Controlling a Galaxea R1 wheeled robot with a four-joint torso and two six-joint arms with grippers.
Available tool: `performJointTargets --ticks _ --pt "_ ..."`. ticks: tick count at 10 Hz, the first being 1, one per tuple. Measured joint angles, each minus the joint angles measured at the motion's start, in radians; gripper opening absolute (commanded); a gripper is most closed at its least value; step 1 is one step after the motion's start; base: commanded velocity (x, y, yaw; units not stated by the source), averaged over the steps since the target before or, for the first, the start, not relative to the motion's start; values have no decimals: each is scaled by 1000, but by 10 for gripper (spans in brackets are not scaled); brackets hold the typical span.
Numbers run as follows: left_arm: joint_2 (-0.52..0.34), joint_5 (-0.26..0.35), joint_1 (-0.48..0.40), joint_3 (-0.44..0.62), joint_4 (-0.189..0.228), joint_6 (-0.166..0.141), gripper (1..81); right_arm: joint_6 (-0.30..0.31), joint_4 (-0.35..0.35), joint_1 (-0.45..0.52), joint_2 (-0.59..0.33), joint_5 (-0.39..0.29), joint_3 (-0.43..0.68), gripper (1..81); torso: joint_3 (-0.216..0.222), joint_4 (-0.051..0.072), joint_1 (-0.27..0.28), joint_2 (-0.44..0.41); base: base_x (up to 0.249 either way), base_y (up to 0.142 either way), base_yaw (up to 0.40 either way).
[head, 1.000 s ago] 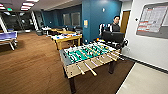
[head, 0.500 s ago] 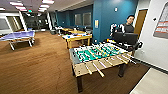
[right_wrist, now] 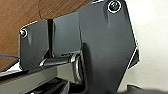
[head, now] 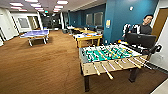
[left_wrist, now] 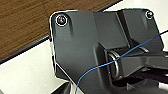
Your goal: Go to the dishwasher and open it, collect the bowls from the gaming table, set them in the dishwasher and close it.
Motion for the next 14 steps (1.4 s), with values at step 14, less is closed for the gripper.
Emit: performJointTargets --ticks 14 --pt "3 -1 0 -6 0 0 811 0 0 10 -9 1 9 811 0 0 0 0 0 0 274"
